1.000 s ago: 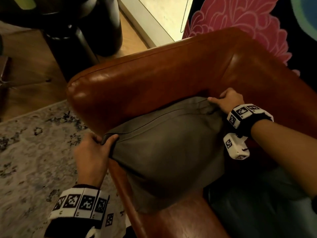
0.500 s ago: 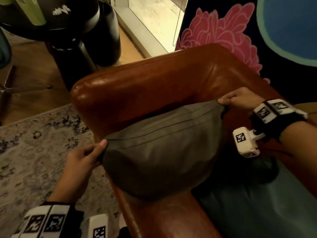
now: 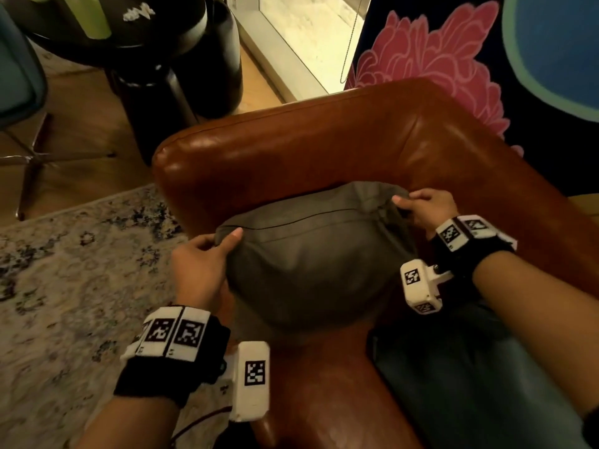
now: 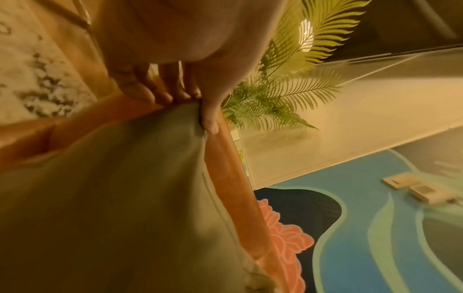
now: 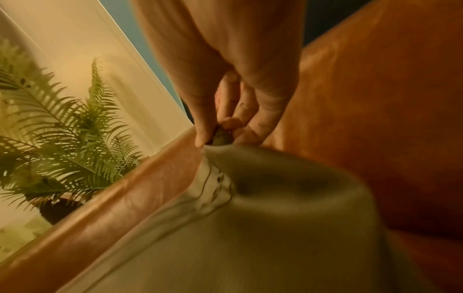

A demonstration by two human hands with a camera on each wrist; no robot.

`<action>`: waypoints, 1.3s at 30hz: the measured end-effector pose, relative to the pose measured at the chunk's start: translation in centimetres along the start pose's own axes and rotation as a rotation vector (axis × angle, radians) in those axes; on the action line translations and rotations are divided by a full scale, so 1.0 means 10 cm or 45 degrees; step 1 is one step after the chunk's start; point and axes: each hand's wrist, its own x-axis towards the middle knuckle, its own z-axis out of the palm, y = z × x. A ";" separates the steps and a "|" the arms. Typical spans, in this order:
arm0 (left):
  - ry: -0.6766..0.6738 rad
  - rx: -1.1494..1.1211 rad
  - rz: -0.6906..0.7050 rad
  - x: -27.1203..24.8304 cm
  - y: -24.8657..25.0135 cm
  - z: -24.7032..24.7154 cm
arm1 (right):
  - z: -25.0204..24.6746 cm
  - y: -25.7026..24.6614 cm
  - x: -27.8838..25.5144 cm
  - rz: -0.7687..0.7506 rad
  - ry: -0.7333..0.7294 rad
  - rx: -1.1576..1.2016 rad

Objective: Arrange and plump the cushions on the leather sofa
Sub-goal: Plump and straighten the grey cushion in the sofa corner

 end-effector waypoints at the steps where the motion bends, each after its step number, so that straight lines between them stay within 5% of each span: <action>1: 0.001 -0.010 -0.001 0.01 -0.01 -0.07 | -0.07 -0.09 -0.01 -0.043 -0.025 0.018; 7: -0.244 -0.500 -0.262 -0.02 -0.13 -0.46 | -0.49 -0.35 -0.05 -0.070 -0.266 0.390; 11: -0.055 -0.472 -0.284 0.04 -0.27 -0.28 | -0.09 -0.04 0.02 0.150 -0.112 0.513; 15: 0.078 -0.280 -0.079 0.04 -0.23 0.01 | 0.25 0.10 0.04 0.185 0.022 0.237; 18: 0.100 -0.176 -0.097 0.06 -0.25 0.06 | 0.25 0.22 0.09 0.222 0.181 0.260; 21: 0.153 -0.270 -0.200 0.09 -0.33 -0.02 | 0.16 0.18 0.05 0.103 0.284 0.198; 24: 0.156 -0.187 -0.054 0.02 -0.13 -0.13 | -0.01 0.07 0.02 -0.130 0.355 0.100; 28: 0.078 -0.181 0.236 -0.02 0.15 -0.28 | -0.20 -0.09 -0.04 -0.224 0.082 0.354; 31: -0.074 -0.369 0.048 0.05 0.01 -0.27 | -0.18 -0.02 0.05 0.059 -0.139 0.415; 34: 0.040 -0.336 -0.155 0.06 -0.25 -0.14 | 0.01 0.15 0.10 0.242 -0.076 0.202; 39: 0.164 0.011 -0.055 -0.02 -0.27 -0.01 | 0.01 0.26 0.08 0.151 0.031 0.042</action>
